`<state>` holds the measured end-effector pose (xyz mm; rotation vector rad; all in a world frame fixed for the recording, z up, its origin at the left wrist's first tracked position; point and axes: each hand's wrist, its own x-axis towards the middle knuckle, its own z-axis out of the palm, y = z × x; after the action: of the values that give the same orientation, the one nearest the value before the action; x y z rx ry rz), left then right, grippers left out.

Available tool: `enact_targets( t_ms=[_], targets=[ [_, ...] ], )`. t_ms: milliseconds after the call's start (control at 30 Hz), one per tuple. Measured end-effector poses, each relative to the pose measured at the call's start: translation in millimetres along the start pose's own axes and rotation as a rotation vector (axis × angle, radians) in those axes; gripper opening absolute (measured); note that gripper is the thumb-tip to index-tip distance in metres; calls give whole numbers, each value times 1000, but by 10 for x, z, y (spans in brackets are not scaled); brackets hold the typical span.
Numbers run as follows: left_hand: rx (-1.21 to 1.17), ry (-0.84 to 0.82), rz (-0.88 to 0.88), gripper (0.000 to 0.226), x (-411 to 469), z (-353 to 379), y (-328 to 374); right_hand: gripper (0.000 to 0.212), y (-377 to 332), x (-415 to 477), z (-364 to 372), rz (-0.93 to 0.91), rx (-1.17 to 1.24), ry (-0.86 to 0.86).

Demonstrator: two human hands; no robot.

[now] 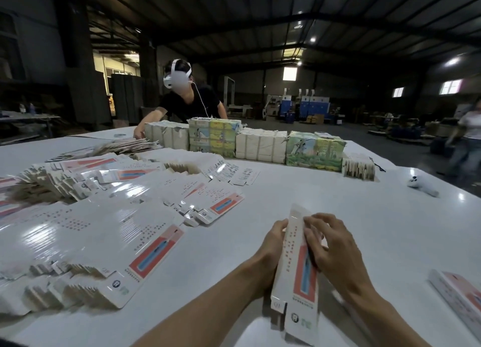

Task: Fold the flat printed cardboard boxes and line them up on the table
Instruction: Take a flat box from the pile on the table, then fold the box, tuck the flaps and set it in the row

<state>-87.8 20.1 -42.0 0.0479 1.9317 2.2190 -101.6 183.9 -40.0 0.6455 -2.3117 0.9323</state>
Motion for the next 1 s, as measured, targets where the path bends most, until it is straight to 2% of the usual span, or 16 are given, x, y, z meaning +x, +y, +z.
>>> enact_targets(
  t_ms=[100,167,267,367,433,533,633,833,1000],
  targets=[
    [9,-15,4,59,7,1,-16,11,-11,19,-70,67,129,-4],
    [8,-26,6,60,-1,12,-13,9,-22,71,-133,114,181,0],
    [21,-15,8,59,-7,18,-20,15,-67,136,-174,248,347,-73],
    [27,-38,-9,61,16,37,-28,39,-68,180,-265,367,345,-175],
    [4,-65,-32,61,3,39,-18,47,-27,201,-337,374,316,-206],
    [-35,-99,-30,64,-2,-11,-2,37,8,199,-384,369,363,-236],
    [-48,-111,7,63,-6,-9,27,31,8,193,-374,368,440,-198],
    [29,-170,54,58,-9,52,62,38,45,174,-358,425,767,-180],
    [-3,-225,-29,69,-24,191,88,44,-32,167,-333,474,1012,-165]
  ],
)
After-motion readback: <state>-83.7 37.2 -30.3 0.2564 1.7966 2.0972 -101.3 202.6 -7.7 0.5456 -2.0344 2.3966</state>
